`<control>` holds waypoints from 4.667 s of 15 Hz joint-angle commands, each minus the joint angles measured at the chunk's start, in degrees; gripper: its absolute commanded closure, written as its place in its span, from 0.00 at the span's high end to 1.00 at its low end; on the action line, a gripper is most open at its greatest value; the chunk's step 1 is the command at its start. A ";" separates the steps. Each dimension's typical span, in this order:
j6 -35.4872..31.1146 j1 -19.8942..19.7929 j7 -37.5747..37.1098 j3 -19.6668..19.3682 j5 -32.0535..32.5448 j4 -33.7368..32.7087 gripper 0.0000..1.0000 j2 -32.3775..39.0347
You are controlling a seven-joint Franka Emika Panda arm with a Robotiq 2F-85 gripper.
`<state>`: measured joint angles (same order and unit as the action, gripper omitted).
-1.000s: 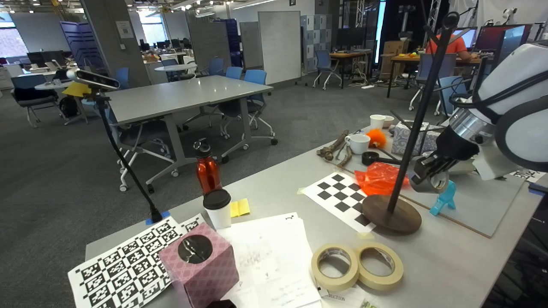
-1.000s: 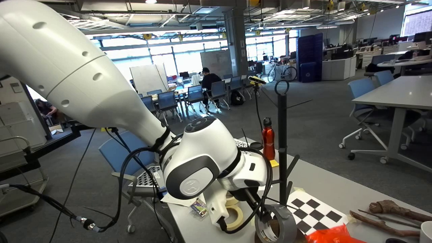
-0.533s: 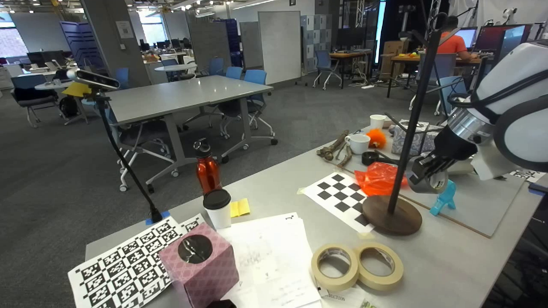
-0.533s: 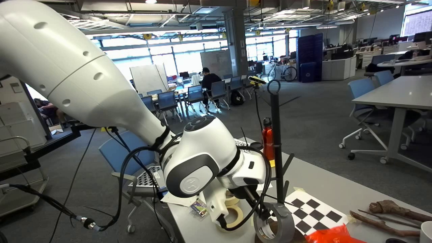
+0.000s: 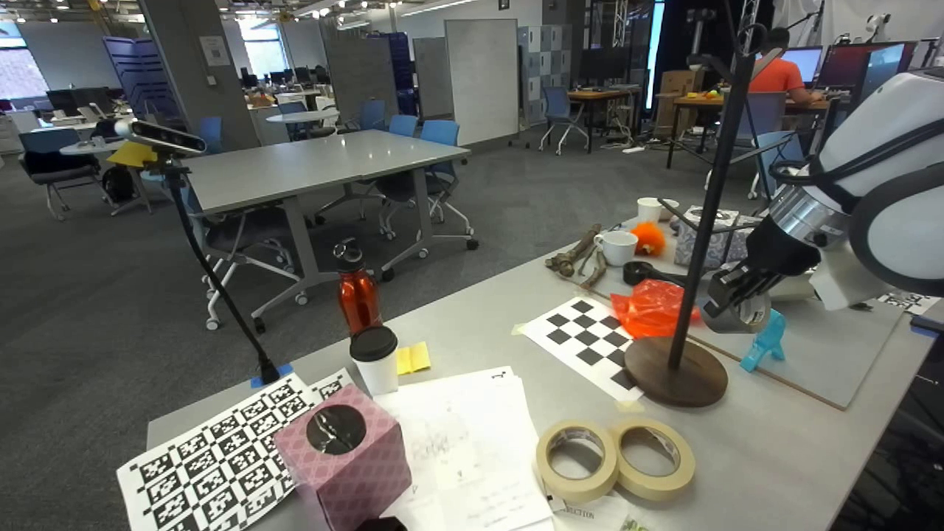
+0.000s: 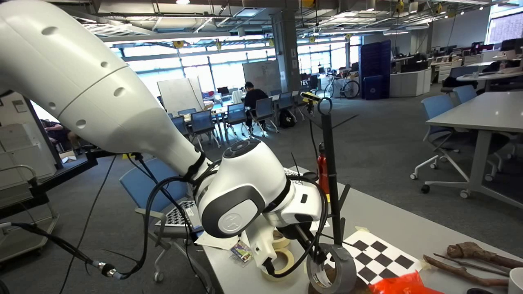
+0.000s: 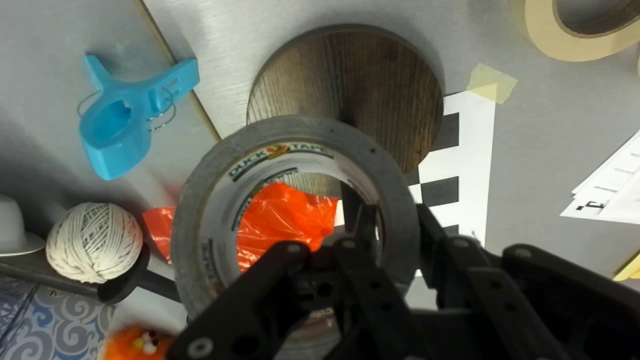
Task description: Pick up the grey tape from the holder and put it on the table. Pick up the two tapes from the table and put them on the holder.
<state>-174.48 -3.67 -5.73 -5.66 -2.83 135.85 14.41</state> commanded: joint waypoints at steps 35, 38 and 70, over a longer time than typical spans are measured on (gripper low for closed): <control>7.01 3.31 -6.63 -2.66 7.53 1.82 0.06 -6.78; 6.88 3.32 -8.40 -2.95 9.32 2.15 0.06 -7.44; 14.19 1.24 -19.65 -1.17 18.28 9.94 0.06 -15.84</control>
<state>-162.63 -1.69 -24.18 -8.09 15.35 144.51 0.69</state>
